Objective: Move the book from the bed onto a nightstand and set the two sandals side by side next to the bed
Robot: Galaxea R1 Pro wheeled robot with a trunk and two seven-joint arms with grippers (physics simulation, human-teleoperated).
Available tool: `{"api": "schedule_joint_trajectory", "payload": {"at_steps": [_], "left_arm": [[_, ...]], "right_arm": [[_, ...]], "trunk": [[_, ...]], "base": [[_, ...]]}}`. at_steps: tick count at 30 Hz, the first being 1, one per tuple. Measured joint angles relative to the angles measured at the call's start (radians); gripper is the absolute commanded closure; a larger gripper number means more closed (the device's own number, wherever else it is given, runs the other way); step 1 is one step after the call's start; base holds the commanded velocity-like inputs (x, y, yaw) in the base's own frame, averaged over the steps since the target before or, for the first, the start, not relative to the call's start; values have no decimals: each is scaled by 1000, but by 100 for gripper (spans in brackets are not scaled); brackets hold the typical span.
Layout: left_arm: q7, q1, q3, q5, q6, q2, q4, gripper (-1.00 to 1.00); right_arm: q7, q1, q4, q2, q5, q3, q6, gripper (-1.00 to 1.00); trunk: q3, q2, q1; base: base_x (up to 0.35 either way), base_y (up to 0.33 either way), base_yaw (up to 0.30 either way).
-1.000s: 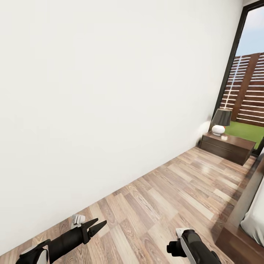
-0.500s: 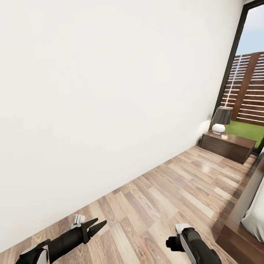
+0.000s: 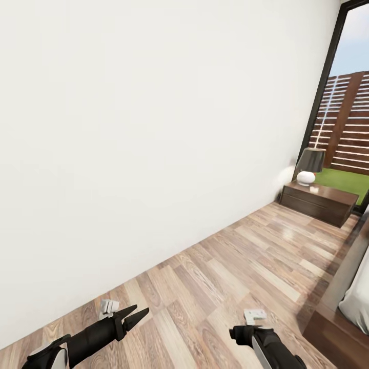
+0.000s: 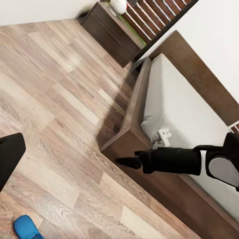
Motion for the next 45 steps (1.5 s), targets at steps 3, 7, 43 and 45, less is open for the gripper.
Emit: {"api": "schedule_joint_trajectory", "payload": {"at_steps": [3, 7, 43, 45], "left_arm": [[0, 0, 0, 0, 0, 0, 0, -100], [0, 0, -1, 0, 0, -1, 0, -100], [1, 0, -5, 2, 0, -3, 11, -100], [2, 0, -5, 2, 0, -3, 11, -100]], "right_arm": [[0, 0, 54, 0, -2, 0, -91, -100], [0, 0, 156, -1, -2, -2, -211, -100], [0, 0, 270, 1, -4, -1, -315, -100], [0, 0, 270, 1, -5, 0, -315, -100]], "trunk": [[-9, -21, 12], [-22, -49, 27], [-135, -301, 165], [-141, -315, 173]], "base": [[0, 0, 0], [0, 0, 0], [0, 0, 0], [0, 0, 0]]}}
